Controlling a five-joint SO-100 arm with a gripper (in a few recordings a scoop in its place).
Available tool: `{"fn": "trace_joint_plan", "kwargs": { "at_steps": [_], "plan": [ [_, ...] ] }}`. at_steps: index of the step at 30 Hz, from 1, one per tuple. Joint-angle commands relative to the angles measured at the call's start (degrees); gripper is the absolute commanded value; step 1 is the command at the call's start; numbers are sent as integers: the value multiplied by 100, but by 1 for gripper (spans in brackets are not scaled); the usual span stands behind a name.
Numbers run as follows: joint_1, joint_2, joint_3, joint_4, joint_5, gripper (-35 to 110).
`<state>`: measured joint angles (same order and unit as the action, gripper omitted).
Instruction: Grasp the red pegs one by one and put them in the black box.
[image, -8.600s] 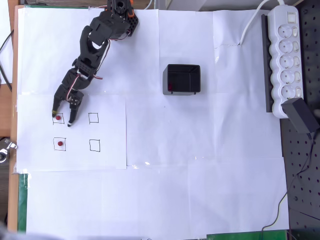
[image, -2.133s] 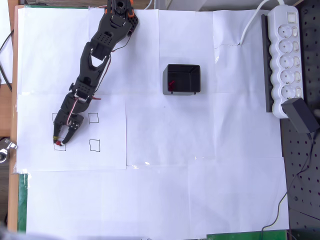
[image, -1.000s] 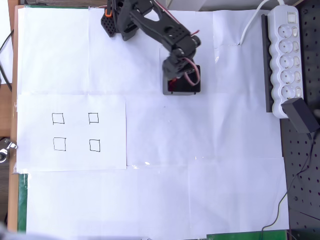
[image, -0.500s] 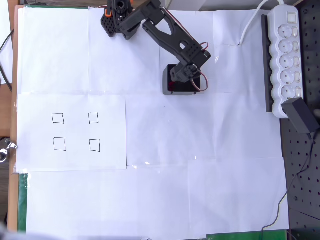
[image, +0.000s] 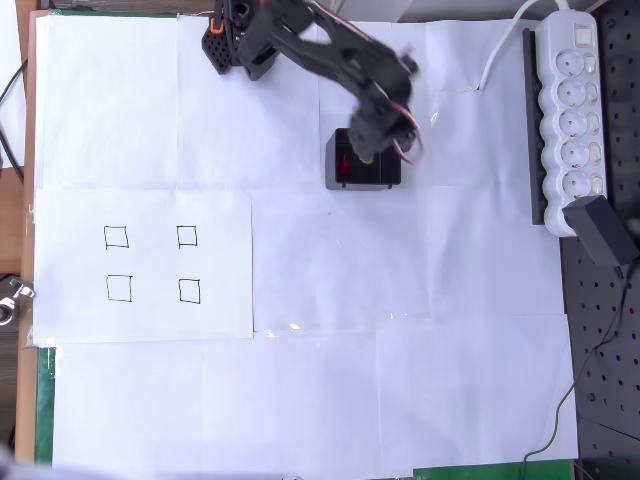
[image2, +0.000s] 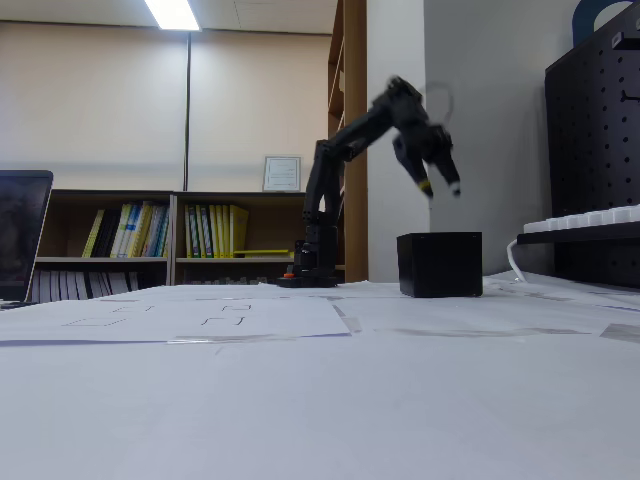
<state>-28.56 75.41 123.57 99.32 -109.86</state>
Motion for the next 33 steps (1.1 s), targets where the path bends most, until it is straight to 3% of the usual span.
{"fn": "trace_joint_plan", "kwargs": {
  "at_steps": [1, 7, 18, 23, 33],
  "plan": [
    [1521, -1696, -1749, -703, 712, 17],
    [2760, -3384, -5291, -1819, 1767, 4],
    [2812, -6205, -10731, -3542, 2399, 0],
    [2812, -7374, -11821, -3313, 2048, 0],
    [2812, -8306, -12208, -2347, 1925, 0]
  ]
}}
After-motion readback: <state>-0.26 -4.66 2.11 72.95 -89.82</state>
